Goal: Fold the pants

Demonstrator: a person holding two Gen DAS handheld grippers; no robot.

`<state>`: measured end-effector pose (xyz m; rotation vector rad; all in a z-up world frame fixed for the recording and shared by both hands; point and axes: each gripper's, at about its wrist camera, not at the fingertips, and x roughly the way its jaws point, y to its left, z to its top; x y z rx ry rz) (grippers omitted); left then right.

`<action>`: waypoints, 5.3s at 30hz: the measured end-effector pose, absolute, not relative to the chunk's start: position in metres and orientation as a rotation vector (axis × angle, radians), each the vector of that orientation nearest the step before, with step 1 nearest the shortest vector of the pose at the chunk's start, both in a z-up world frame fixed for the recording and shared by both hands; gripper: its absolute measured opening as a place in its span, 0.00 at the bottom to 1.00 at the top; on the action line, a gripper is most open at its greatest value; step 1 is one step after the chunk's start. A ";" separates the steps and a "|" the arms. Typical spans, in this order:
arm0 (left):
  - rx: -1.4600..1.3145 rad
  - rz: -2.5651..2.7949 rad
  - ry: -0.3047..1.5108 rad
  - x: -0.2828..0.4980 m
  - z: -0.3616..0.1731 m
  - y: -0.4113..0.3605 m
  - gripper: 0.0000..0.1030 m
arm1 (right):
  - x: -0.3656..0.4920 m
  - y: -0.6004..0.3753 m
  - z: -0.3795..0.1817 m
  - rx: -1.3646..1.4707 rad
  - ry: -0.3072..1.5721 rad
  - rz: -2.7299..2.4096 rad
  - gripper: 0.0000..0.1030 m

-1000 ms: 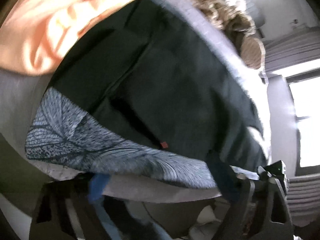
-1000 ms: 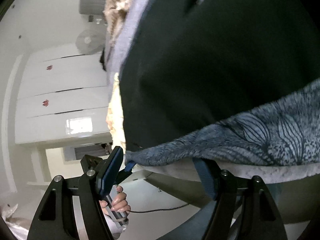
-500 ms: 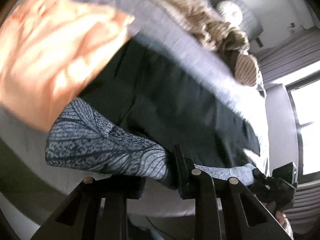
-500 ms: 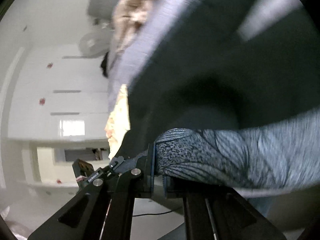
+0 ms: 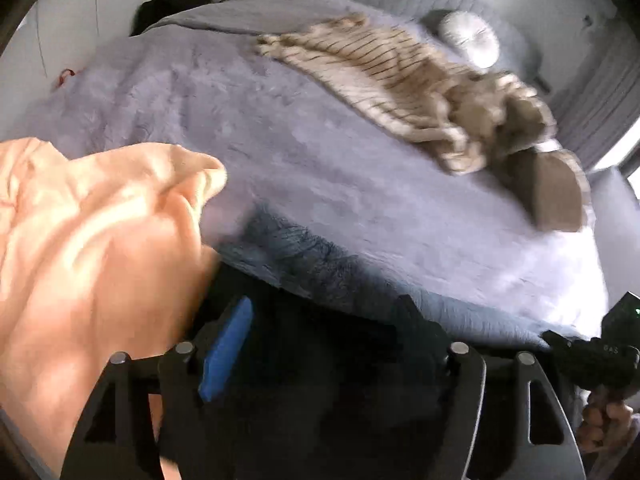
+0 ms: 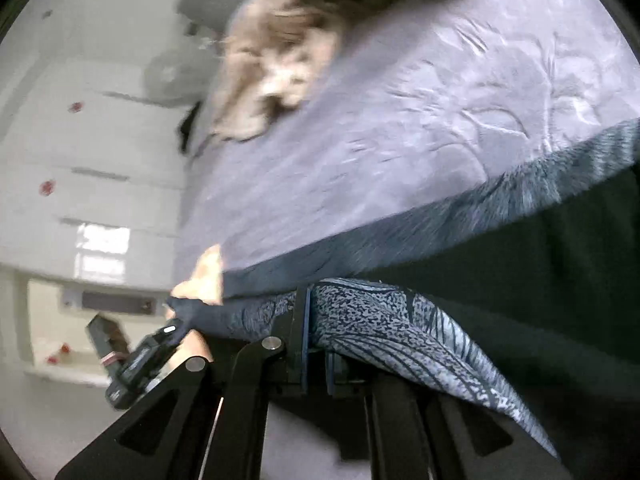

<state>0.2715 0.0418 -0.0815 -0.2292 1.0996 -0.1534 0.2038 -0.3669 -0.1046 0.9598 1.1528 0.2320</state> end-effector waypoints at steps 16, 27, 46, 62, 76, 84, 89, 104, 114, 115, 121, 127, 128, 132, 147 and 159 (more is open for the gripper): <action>0.080 -0.224 1.209 0.267 -0.113 -0.018 0.73 | 0.240 -0.303 -0.131 0.702 1.269 0.196 0.18; 0.151 -0.706 1.251 0.201 -0.062 -0.127 0.83 | 0.099 -0.416 -0.058 0.967 1.070 0.033 0.62; 0.057 -0.948 1.579 0.103 -0.121 -0.334 0.83 | -0.211 -0.515 -0.173 1.456 1.050 -0.257 0.61; 0.014 -0.940 1.401 0.161 -0.053 -0.375 0.63 | -0.094 -0.634 -0.046 1.420 0.722 -0.008 0.15; 0.121 -0.762 1.252 0.240 -0.028 -0.384 0.80 | 0.080 -0.766 -0.084 1.243 0.935 -0.239 0.61; 0.121 -0.561 1.378 0.212 -0.082 -0.326 0.80 | 0.028 -0.735 -0.075 1.157 0.934 -0.255 0.61; 0.133 -0.497 1.421 0.200 -0.107 -0.313 0.80 | 0.022 -0.723 -0.111 1.226 0.930 -0.223 0.54; 0.182 -0.433 1.430 0.176 -0.110 -0.269 0.80 | 0.016 -0.719 -0.146 1.194 1.089 -0.213 0.14; 0.106 -0.372 1.297 0.222 -0.086 -0.271 0.80 | 0.064 -0.638 -0.058 0.821 1.092 -0.124 0.25; 0.130 -0.353 1.287 0.228 -0.094 -0.278 0.80 | 0.083 -0.619 -0.062 0.754 1.120 -0.094 0.31; 0.163 -0.286 1.283 0.266 -0.133 -0.269 0.80 | 0.150 -0.562 -0.116 0.541 1.243 -0.085 0.29; 0.135 -0.250 1.269 0.273 -0.100 -0.194 0.80 | 0.126 -0.593 -0.092 0.785 1.154 -0.158 0.36; 0.145 -0.239 1.269 0.268 -0.096 -0.179 0.80 | 0.123 -0.585 -0.088 0.857 1.141 -0.066 0.36; 0.185 -0.166 1.277 0.244 -0.092 -0.115 0.80 | 0.105 -0.504 -0.082 0.937 1.177 0.249 0.36; 0.148 -0.101 1.296 0.236 -0.136 -0.021 0.98 | 0.104 -0.359 -0.174 1.341 1.223 0.361 0.37; 0.154 -0.119 1.293 0.237 -0.135 -0.013 0.98 | 0.102 -0.347 -0.146 1.140 1.341 0.363 0.24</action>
